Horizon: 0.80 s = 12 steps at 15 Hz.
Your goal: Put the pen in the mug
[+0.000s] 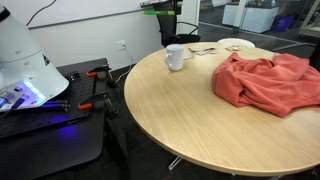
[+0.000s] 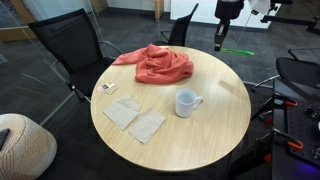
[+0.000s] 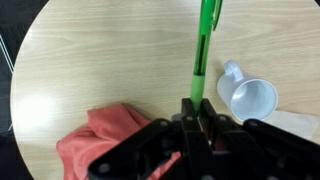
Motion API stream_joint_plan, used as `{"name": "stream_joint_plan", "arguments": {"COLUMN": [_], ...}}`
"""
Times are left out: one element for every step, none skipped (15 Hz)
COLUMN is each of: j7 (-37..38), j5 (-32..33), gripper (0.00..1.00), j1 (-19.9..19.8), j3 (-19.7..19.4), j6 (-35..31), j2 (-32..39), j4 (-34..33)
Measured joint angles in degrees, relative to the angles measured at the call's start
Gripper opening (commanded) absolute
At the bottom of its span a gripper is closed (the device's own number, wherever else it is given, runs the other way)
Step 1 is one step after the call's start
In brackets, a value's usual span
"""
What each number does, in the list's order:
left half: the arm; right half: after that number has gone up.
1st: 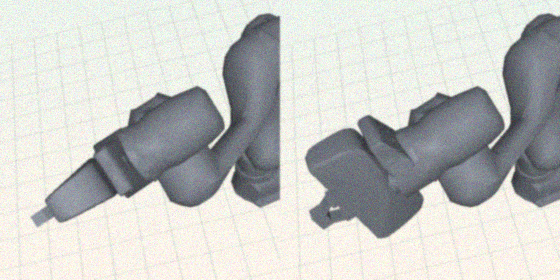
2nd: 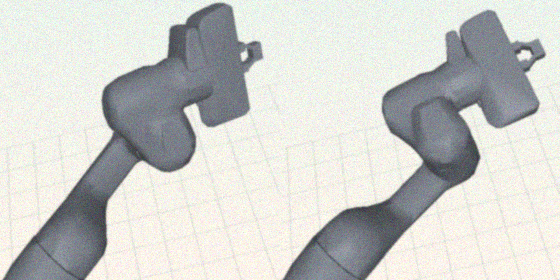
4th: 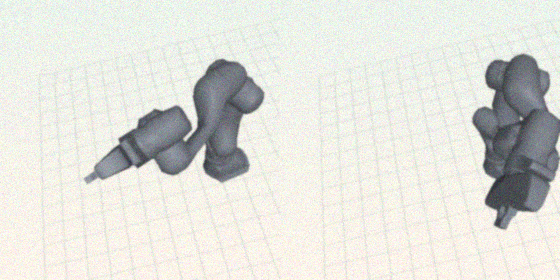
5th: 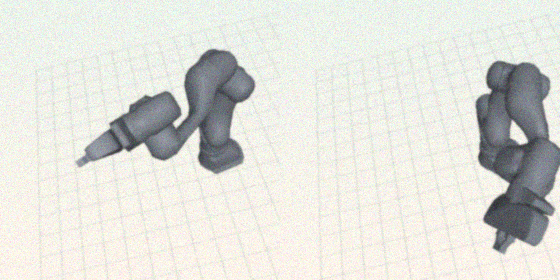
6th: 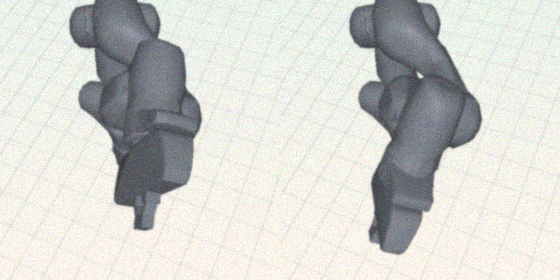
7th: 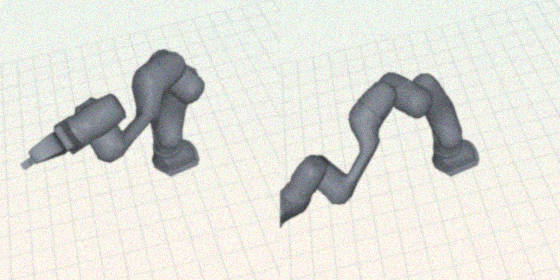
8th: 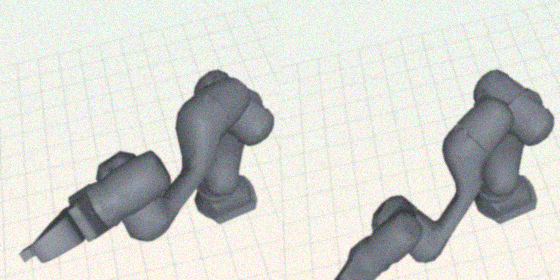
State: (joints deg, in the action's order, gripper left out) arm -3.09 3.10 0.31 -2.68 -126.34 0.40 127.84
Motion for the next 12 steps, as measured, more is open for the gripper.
{"name": "stream_joint_plan", "arguments": {"j7": [0.00, 0.00, 0.00, 0.00, -0.12, -0.86, -2.48, -4.29, -6.41, -8.95, -11.85, -15.15], "j5": [0.00, 0.00, 0.00, 0.00, 0.00, -0.08, -0.43, -0.88, -1.59, -2.59, -3.97, -5.71], "gripper": [0.11, 0.03, 0.03, 0.03, 0.03, 0.03, 0.03, 0.03, 0.03, 0.03, 0.03, 0.03], "j1": [0.00, 0.00, 0.00, 0.00, 0.01, 0.05, 0.10, 0.19, 0.24, 0.26, 0.31, 0.31], "j3": [0.00, 0.00, 0.00, 0.00, 0.06, 0.24, 0.56, 0.95, 1.48, 2.07, 2.62, 3.16], "j6": [0.00, 0.01, 0.01, 0.00, -0.11, -0.36, -0.99, -1.69, -2.49, -3.45, -4.33, -5.20], "j2": [0.00, 0.00, 0.00, 0.04, 0.20, 0.49, 0.88, 1.32, 1.80, 2.31, 2.82, 3.33], "j4": [0.00, 0.00, 0.00, 0.01, 0.03, 0.06, 0.10, 0.11, 0.12, 0.11, 0.10, 0.09]}}
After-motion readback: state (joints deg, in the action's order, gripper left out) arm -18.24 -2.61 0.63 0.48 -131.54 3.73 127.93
